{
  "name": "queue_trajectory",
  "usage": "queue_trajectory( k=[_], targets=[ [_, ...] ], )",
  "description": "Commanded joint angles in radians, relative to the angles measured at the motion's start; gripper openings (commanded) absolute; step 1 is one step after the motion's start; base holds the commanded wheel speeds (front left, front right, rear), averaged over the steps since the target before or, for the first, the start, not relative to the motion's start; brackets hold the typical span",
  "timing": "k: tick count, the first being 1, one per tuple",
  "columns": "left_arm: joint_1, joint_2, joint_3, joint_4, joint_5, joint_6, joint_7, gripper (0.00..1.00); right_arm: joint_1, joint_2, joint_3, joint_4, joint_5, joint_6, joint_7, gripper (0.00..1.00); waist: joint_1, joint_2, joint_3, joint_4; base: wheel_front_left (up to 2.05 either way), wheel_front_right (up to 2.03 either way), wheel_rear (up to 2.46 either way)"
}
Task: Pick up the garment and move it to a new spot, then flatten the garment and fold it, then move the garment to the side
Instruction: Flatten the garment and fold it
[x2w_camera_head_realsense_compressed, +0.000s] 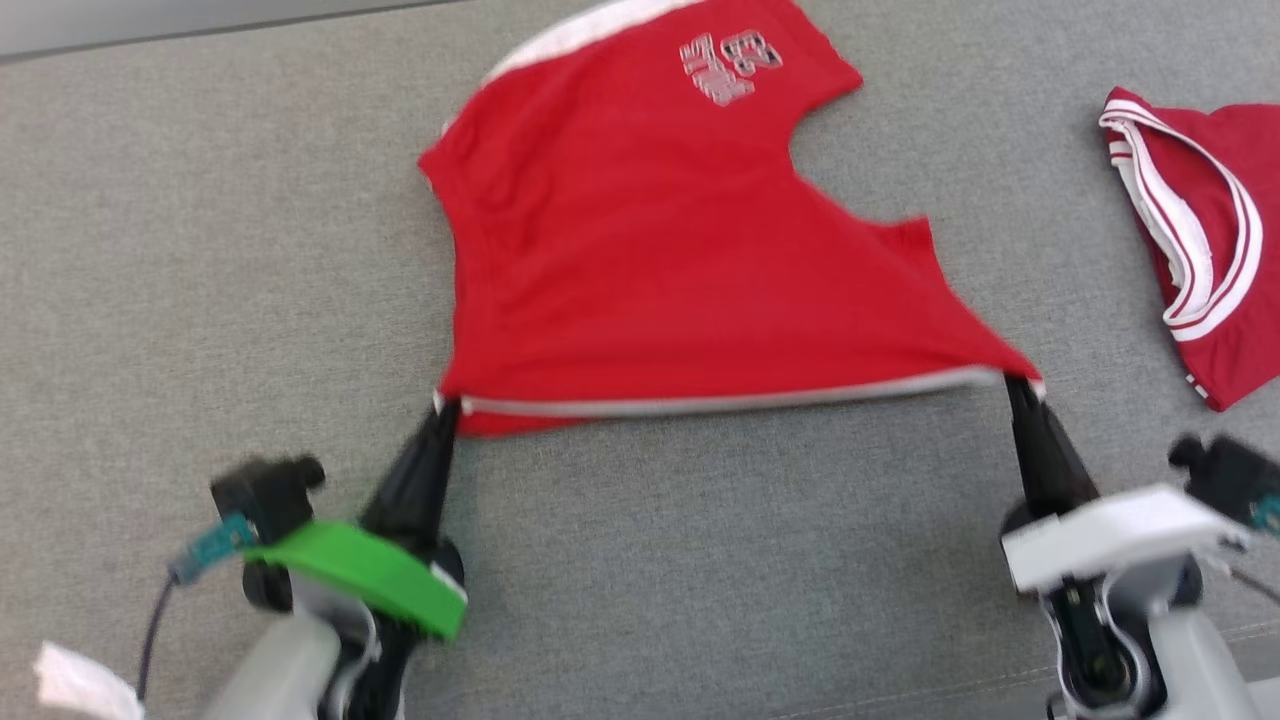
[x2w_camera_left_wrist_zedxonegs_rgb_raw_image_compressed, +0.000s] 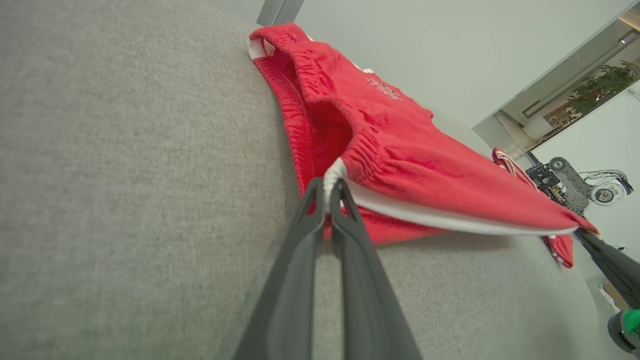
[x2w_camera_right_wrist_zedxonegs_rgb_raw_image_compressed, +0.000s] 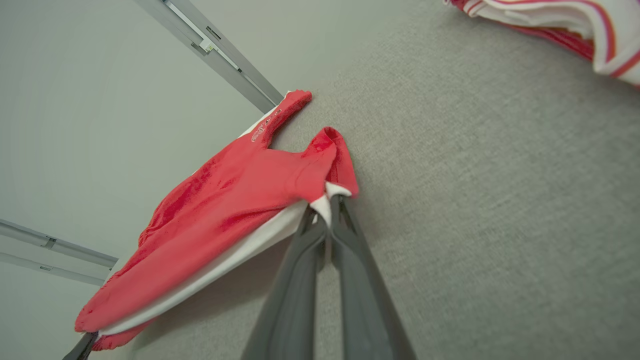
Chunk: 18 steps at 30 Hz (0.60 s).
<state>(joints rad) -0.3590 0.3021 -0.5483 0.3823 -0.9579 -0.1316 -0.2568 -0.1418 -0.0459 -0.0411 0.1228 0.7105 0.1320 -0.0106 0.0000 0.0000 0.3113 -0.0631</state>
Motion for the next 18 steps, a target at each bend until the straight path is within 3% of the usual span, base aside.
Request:
queue_trajectory(
  k=[1,6,10,13,18],
  targets=[
    [0.071,0.005,0.002,-0.005,-0.004,0.003,-0.008,0.00,0.078,-0.010,-0.027,-0.024,0.018,-0.003,-0.003,0.00,0.0000,0.0000,-0.063,0.033,0.00,0.00,0.00],
    [0.321,-0.020,-0.023,-0.079,-0.002,0.014,-0.011,0.00,0.370,-0.015,-0.099,-0.137,0.066,-0.003,0.019,0.00,0.0000,0.0000,-0.137,0.057,0.00,0.00,0.00],
    [0.432,-0.017,-0.049,-0.184,0.010,0.036,-0.011,0.00,0.526,-0.021,-0.153,-0.256,0.094,-0.003,0.056,0.00,0.0000,0.0000,-0.168,0.081,0.00,0.00,0.00],
    [0.441,-0.006,-0.061,-0.255,0.018,0.055,0.012,0.00,0.539,-0.029,-0.199,-0.309,0.093,-0.003,0.079,0.00,0.0000,0.0000,-0.167,0.100,0.00,0.00,0.00],
    [0.370,-0.015,-0.066,-0.347,-0.024,0.064,0.098,0.00,0.407,-0.045,-0.222,-0.324,0.064,-0.003,0.161,0.00,0.0000,0.0000,-0.144,0.126,0.00,0.00,0.00]
  ],
)
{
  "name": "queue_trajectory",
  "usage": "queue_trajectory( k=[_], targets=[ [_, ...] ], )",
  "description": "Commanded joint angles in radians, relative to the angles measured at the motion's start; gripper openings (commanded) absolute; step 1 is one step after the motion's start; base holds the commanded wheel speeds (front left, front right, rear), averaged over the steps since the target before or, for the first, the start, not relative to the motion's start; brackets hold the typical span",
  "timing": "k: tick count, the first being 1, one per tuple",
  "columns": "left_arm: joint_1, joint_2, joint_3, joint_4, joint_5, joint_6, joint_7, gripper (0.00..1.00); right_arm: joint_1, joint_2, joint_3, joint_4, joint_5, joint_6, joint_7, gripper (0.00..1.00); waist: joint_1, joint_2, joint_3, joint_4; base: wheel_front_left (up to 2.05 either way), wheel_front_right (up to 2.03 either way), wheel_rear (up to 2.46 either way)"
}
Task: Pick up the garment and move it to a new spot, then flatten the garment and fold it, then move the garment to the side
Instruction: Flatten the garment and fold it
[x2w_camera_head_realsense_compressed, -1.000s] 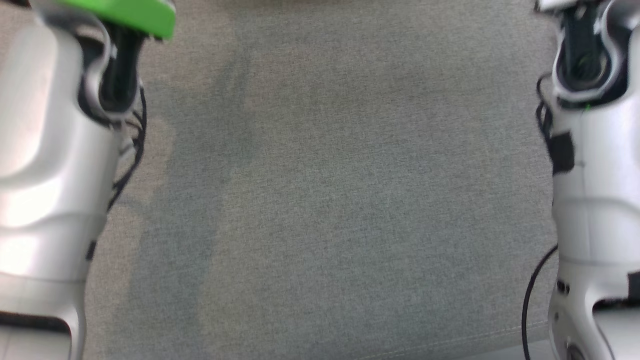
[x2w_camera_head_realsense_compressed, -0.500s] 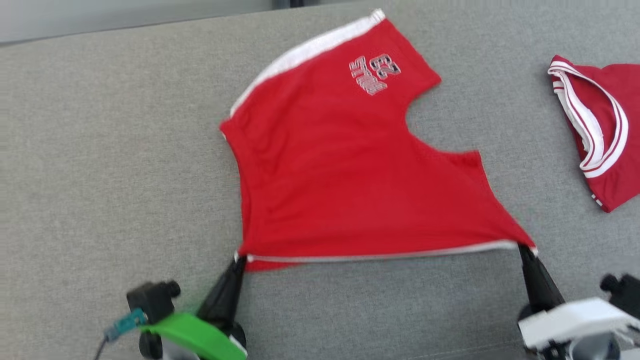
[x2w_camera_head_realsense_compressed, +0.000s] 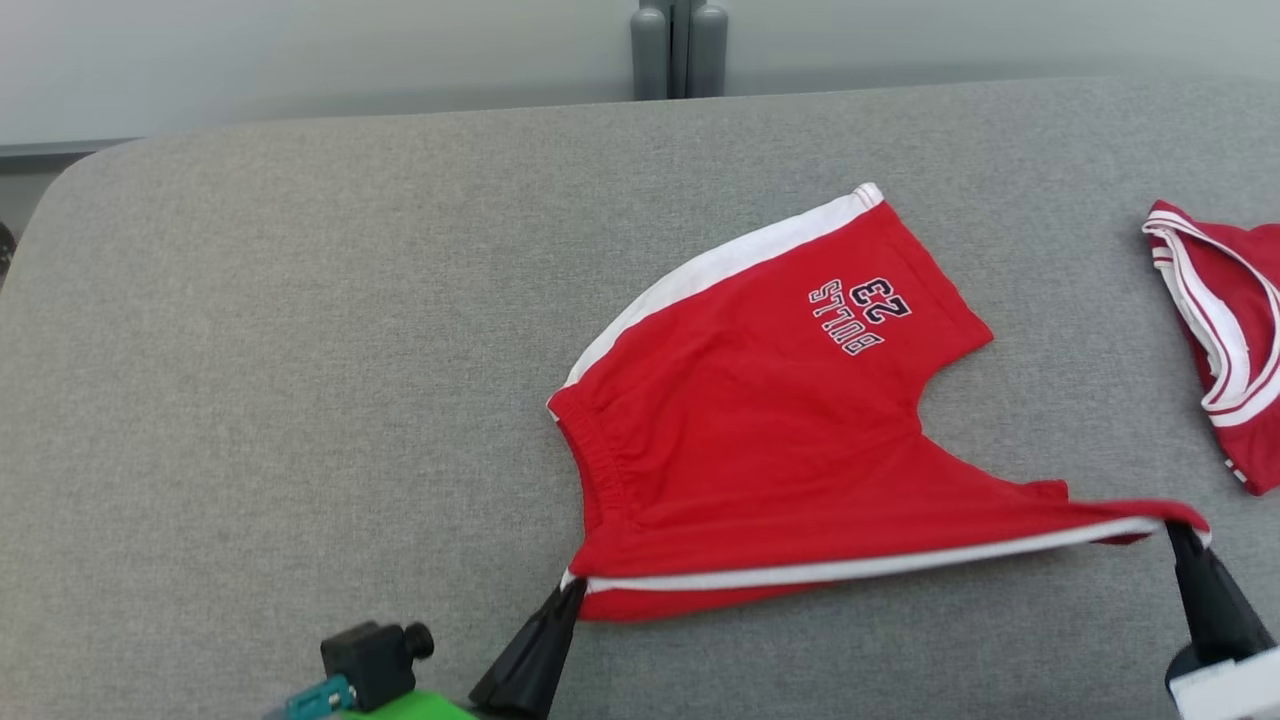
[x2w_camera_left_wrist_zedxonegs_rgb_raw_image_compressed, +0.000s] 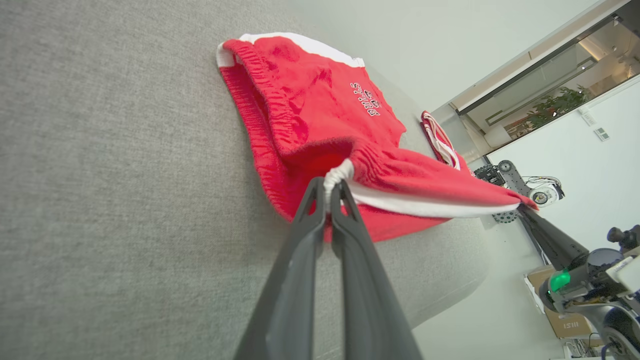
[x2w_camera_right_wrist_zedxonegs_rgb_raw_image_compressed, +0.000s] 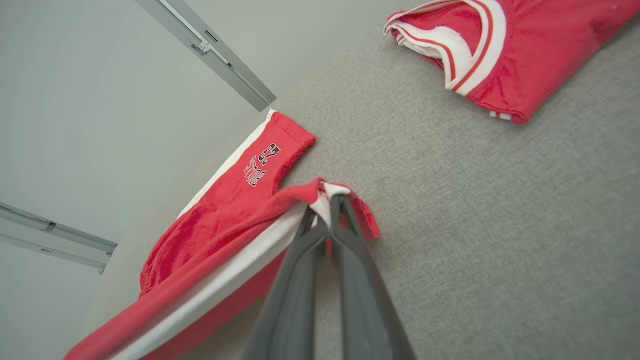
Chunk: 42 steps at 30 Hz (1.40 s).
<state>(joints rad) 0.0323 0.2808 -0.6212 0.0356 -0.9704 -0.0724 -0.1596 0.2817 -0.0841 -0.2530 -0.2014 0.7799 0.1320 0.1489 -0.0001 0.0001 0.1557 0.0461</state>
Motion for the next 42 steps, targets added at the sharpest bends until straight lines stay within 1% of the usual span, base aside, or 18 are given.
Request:
queue_trajectory(
  k=[1,4,6,9,13,17,22,25,34,35,36,37,38,39,40,42],
  targets=[
    [-0.039,0.003,0.007,-0.011,-0.015,0.007,0.020,0.00,-0.054,-0.012,-0.009,0.009,-0.012,-0.003,0.019,0.00,0.0001,-0.0001,0.022,0.022,0.00,0.00,0.00],
    [-0.106,-0.012,0.017,-0.036,-0.040,0.020,0.070,0.00,-0.184,-0.043,0.005,0.052,-0.048,-0.002,0.080,0.00,0.0001,-0.0001,0.060,0.040,0.00,0.00,0.00],
    [-0.165,-0.024,0.019,-0.047,-0.034,0.028,0.099,0.00,-0.288,-0.065,0.017,0.100,-0.076,-0.002,0.132,0.00,0.0001,-0.0001,0.094,0.058,0.00,0.00,0.00],
    [-0.233,-0.063,0.026,-0.049,-0.072,0.032,0.131,0.00,-0.428,-0.084,0.015,0.162,-0.107,-0.002,0.185,0.00,0.0001,-0.0001,0.145,0.086,0.00,0.00,0.00],
    [-0.328,-0.106,0.047,-0.003,-0.086,0.052,0.149,0.00,-0.607,-0.108,0.025,0.261,-0.164,-0.002,0.246,0.00,0.0001,-0.0001,0.208,0.122,0.00,0.00,0.00],
    [-0.407,-0.148,0.064,0.058,-0.111,0.051,0.157,0.00,-0.739,-0.122,0.029,0.343,-0.209,-0.002,0.284,0.00,0.0001,-0.0001,0.254,0.159,0.00,0.00,0.00],
    [-0.487,-0.184,0.072,0.147,-0.124,0.042,0.149,0.00,-0.857,-0.139,0.033,0.434,-0.266,-0.002,0.301,0.00,0.0001,-0.0001,0.290,0.193,0.00,0.00,0.00],
    [-0.516,-0.201,0.066,0.189,-0.146,0.027,0.153,0.00,-0.908,-0.144,0.047,0.472,-0.285,-0.002,0.304,0.00,0.0001,-0.0001,0.303,0.206,0.00,0.00,0.00],
    [-0.571,-0.221,0.033,0.266,-0.185,0.000,0.147,0.00,-0.967,-0.157,0.059,0.540,-0.321,-0.002,0.292,0.00,0.0001,-0.0001,0.309,0.215,0.00,0.00,0.00],
    [-0.575,-0.222,0.029,0.272,-0.186,0.000,0.145,0.02,-0.970,-0.158,0.062,0.544,-0.321,-0.002,0.293,0.00,0.0001,-0.0001,0.309,0.212,0.00,0.00,0.00],
    [-0.579,-0.223,0.028,0.277,-0.187,-0.001,0.143,0.07,-0.973,-0.159,0.063,0.546,-0.324,-0.002,0.292,0.00,0.0001,-0.0001,0.309,0.210,0.00,0.00,0.00],
    [-0.584,-0.223,0.026,0.282,-0.188,0.000,0.140,0.24,-0.976,-0.159,0.063,0.551,-0.329,-0.002,0.288,0.00,0.0001,-0.0001,0.309,0.208,0.00,0.00,0.00],
    [-0.587,-0.224,0.026,0.286,-0.190,0.000,0.139,0.35,-0.980,-0.158,0.061,0.552,-0.334,-0.002,0.281,0.00,0.0001,-0.0001,0.309,0.206,0.00,0.00,0.00],
    [-0.591,-0.225,0.025,0.289,-0.191,0.000,0.134,0.96,-0.987,-0.155,0.057,0.550,-0.339,-0.002,0.263,0.22,0.0001,-0.0001,0.309,0.205,0.00,0.00,0.00],
    [-0.592,-0.225,0.026,0.293,-0.193,0.004,0.129,1.00,-0.992,-0.152,0.052,0.552,-0.345,-0.002,0.248,1.00,0.0001,-0.0001,0.308,0.204,0.00,0.00,0.00],
    [-0.598,-0.226,0.021,0.303,-0.182,0.020,0.120,1.00,-0.994,-0.143,0.048,0.564,-0.358,-0.002,0.226,1.00,0.0001,-0.0001,0.306,0.201,0.00,0.00,0.00]
  ],
)
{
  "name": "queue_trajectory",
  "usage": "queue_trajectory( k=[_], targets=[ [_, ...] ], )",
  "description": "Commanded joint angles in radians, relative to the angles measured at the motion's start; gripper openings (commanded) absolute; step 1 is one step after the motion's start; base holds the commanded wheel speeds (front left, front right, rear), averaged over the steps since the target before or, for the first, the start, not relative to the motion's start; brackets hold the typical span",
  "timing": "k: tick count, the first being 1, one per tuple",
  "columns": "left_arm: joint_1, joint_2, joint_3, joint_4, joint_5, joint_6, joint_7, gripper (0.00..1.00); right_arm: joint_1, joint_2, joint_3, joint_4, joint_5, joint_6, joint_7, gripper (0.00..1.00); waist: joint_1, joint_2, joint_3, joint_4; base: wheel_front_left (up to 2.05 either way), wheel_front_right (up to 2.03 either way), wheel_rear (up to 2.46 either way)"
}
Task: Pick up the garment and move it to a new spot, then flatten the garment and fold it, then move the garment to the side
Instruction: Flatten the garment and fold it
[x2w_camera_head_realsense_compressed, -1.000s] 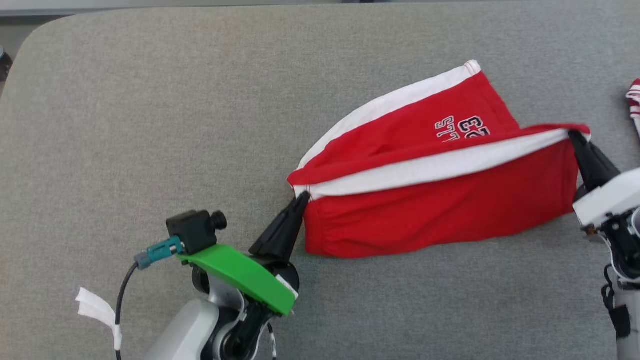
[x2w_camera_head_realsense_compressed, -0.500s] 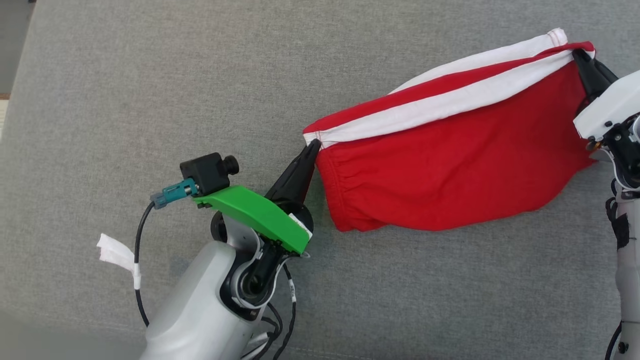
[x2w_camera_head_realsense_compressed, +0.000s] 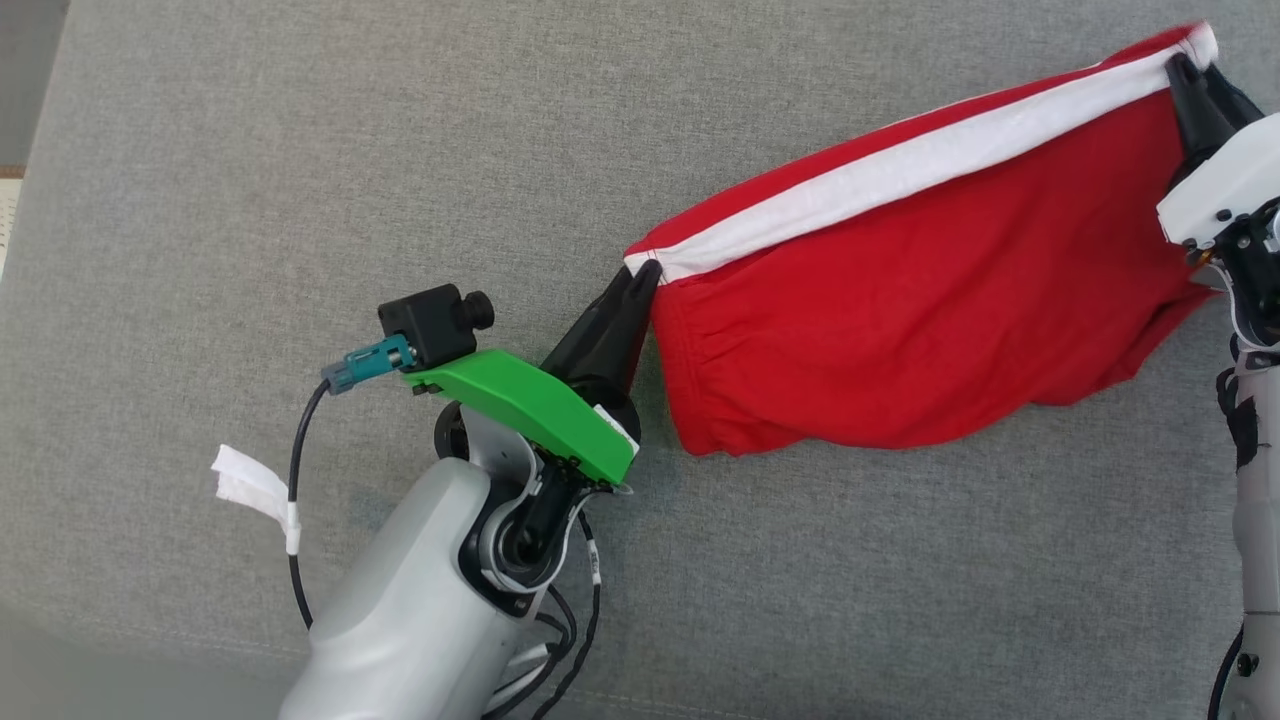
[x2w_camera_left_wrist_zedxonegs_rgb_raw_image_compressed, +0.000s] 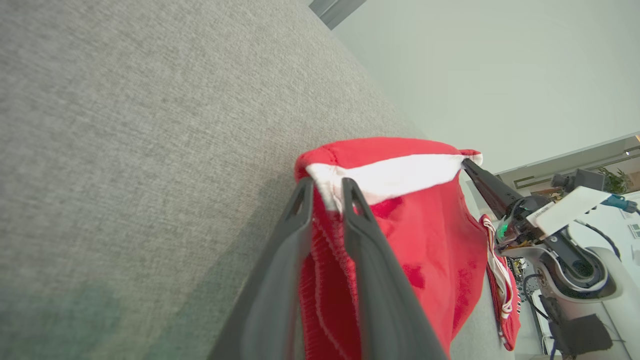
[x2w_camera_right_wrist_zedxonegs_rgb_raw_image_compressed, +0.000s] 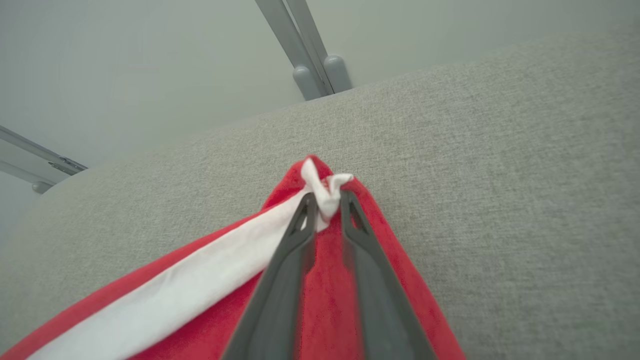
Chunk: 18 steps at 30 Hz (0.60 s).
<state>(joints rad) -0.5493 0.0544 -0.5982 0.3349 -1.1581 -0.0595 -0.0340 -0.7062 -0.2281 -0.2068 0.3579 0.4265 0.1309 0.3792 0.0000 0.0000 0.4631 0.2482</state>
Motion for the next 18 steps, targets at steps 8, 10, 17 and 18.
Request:
queue_trajectory(
  k=[8,10,17,18],
  targets=[
    [0.020,0.036,-0.045,0.015,0.107,0.051,-0.062,1.00,0.026,-0.028,0.048,0.006,-0.056,-0.001,-0.056,1.00,0.0000,0.0000,-0.025,-0.012,0.00,0.00,0.00],
    [0.040,0.060,-0.062,-0.006,0.158,0.067,-0.099,1.00,0.046,-0.049,0.088,-0.004,-0.081,-0.001,-0.056,1.00,0.0000,0.0000,-0.030,-0.019,0.00,0.00,0.00],
    [0.147,0.127,-0.031,-0.138,0.357,0.161,-0.226,1.00,0.077,-0.127,0.191,-0.002,-0.190,-0.001,-0.035,1.00,0.0000,0.0000,-0.032,-0.024,0.00,0.00,0.00],
    [0.168,0.128,-0.016,-0.157,0.394,0.172,-0.231,1.00,0.070,-0.134,0.197,0.005,-0.200,-0.001,-0.030,1.00,0.0000,0.0000,-0.029,-0.020,0.00,0.00,0.00]
  ],
)
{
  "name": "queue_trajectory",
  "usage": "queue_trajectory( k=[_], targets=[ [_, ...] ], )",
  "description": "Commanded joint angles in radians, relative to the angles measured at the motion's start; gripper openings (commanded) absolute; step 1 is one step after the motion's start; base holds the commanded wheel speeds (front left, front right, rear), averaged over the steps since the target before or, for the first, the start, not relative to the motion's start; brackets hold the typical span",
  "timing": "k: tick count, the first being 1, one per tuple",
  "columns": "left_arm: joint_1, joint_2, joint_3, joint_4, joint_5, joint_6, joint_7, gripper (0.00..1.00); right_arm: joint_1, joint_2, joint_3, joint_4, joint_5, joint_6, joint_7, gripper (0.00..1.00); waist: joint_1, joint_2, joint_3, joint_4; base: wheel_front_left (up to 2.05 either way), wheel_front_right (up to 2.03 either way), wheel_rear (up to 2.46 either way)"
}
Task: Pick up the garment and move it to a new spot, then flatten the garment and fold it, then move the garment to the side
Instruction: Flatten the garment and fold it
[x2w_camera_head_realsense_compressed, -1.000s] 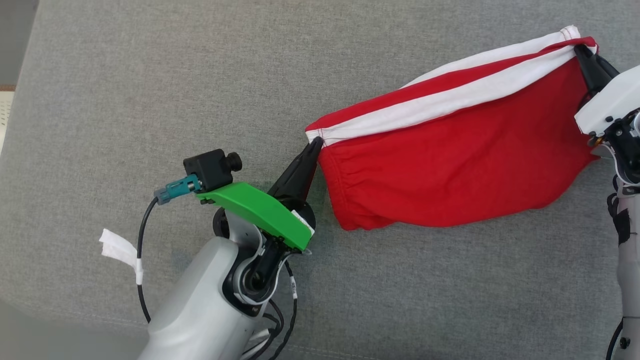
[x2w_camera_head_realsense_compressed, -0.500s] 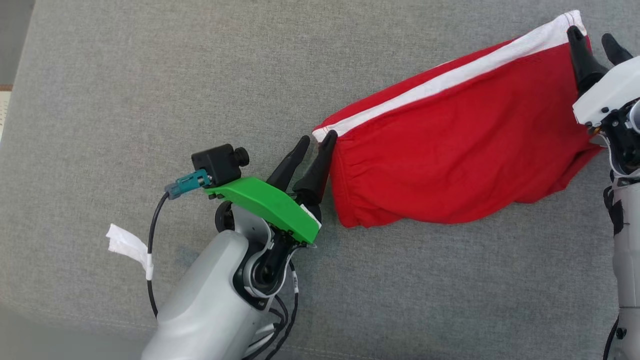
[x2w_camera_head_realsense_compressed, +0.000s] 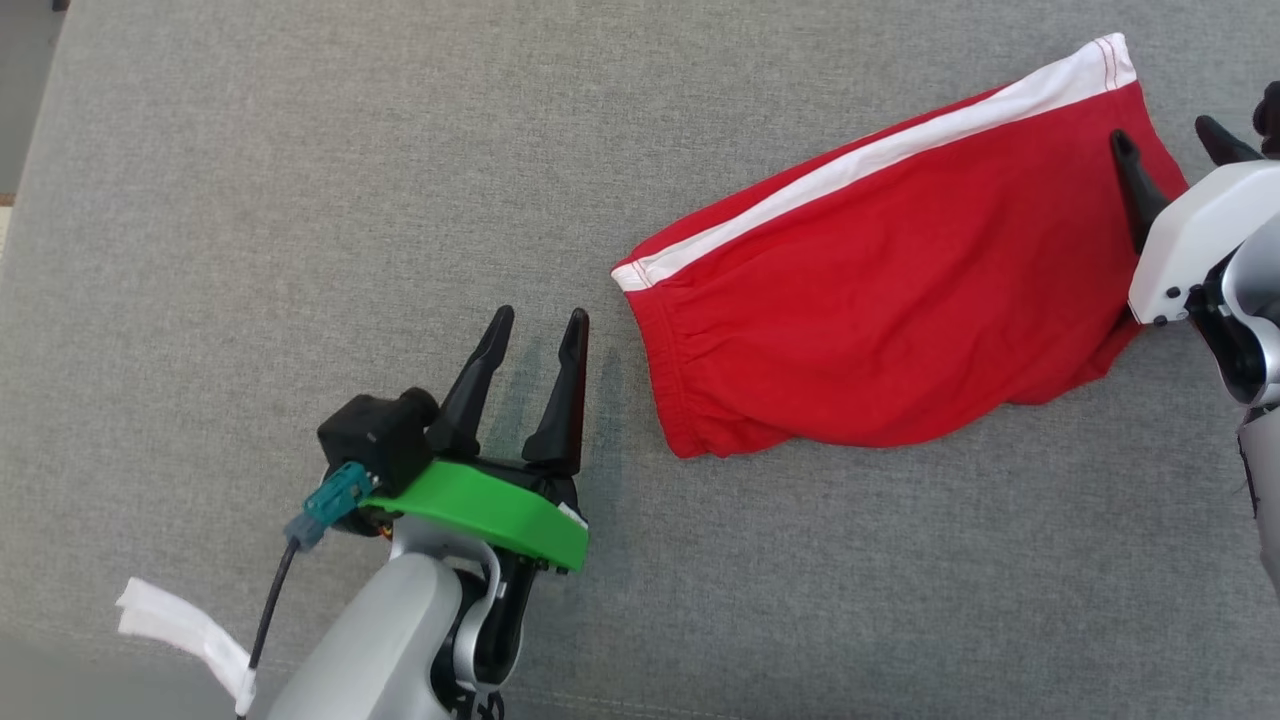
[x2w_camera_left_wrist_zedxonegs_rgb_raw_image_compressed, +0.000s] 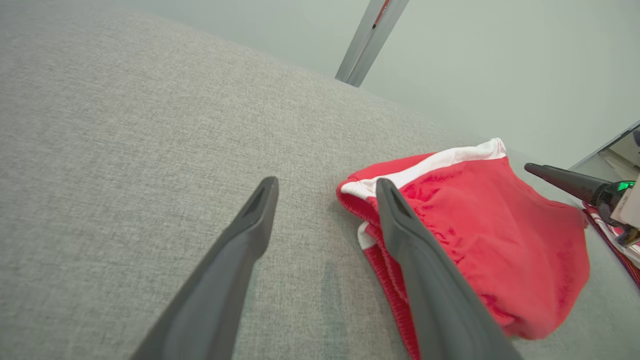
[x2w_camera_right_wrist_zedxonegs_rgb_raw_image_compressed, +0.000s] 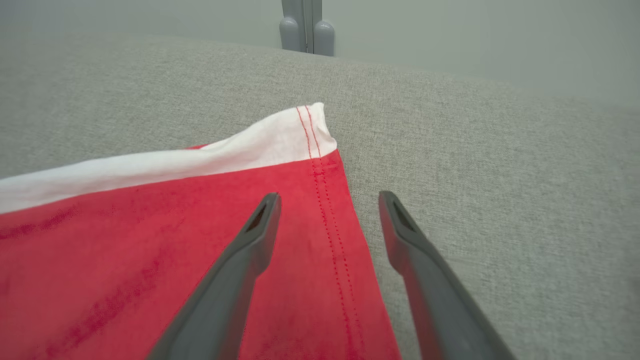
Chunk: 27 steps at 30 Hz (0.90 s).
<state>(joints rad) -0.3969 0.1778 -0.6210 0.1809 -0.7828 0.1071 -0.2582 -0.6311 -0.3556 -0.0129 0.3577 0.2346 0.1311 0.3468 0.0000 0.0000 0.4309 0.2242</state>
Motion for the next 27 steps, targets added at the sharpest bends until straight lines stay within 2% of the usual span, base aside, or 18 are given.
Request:
queue_trajectory(
  k=[1,4,6,8,11,13,14,20,27],
  targets=[
    [0.027,0.003,0.026,-0.027,0.060,0.011,-0.008,1.00,-0.012,-0.010,0.004,0.013,-0.015,-0.001,0.007,1.00,0.0000,0.0000,0.004,0.009,0.00,0.00,0.00],
    [0.095,-0.027,0.083,-0.091,0.187,0.008,-0.006,1.00,-0.031,-0.019,0.013,0.052,-0.049,-0.001,0.039,1.00,0.0000,0.0000,0.007,0.024,0.00,0.00,0.00],
    [0.127,-0.050,0.119,-0.123,0.261,-0.012,-0.006,1.00,-0.043,-0.043,0.021,0.079,-0.097,-0.001,0.052,1.00,0.0000,0.0000,0.006,0.036,0.00,0.00,0.00],
    [0.165,-0.070,0.149,-0.132,0.313,-0.033,-0.007,1.00,-0.051,-0.040,0.007,0.119,-0.115,-0.001,0.071,1.00,0.0000,0.0000,0.003,0.048,0.00,0.00,0.00],
    [0.204,-0.099,0.186,-0.144,0.370,-0.071,-0.007,1.00,-0.042,-0.033,-0.012,0.184,-0.121,-0.001,0.132,1.00,0.0000,0.0000,-0.007,0.065,0.00,0.00,0.00],
    [0.227,-0.111,0.213,-0.141,0.395,-0.092,-0.007,1.00,-0.023,-0.012,-0.010,0.216,-0.072,0.000,0.179,1.00,0.0000,0.0000,-0.016,0.073,0.00,0.00,0.00],
    [0.238,-0.116,0.227,-0.140,0.403,-0.101,-0.007,1.00,-0.016,0.006,-0.012,0.219,-0.036,0.001,0.191,0.00,0.0000,0.0000,-0.023,0.075,0.00,0.00,0.00],
    [0.304,-0.126,0.308,-0.129,0.438,-0.127,-0.007,1.00,0.011,-0.002,-0.057,0.182,0.098,-0.001,0.166,0.00,0.0000,0.0000,-0.068,0.047,0.00,0.00,0.00],
    [0.371,-0.127,0.363,-0.135,0.450,-0.148,-0.007,1.00,0.062,-0.063,-0.179,0.149,0.129,-0.001,0.091,0.00,0.0000,0.0000,-0.131,0.013,0.00,0.00,0.00]
  ],
)
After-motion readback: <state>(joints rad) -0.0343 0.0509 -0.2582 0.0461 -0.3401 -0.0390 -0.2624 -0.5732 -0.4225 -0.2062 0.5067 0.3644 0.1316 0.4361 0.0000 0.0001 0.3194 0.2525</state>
